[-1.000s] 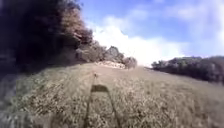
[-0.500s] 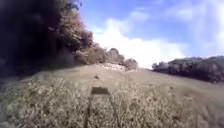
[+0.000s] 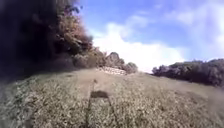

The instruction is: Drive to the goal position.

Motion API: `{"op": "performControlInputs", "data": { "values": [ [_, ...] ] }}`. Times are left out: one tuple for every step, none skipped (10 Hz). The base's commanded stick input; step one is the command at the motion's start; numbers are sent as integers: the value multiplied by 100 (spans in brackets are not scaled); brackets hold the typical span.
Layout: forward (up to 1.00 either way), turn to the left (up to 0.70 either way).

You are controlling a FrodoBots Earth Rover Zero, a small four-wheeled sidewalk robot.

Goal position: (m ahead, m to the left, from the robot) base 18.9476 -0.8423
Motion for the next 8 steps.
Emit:
{"op": "performControlInputs", "data": {
  "values": [
    [70, 0],
    [70, 0],
    [70, 0],
    [70, 0],
    [70, 0],
    [70, 0],
    [70, 0],
    [70, 0]
  ]
}}
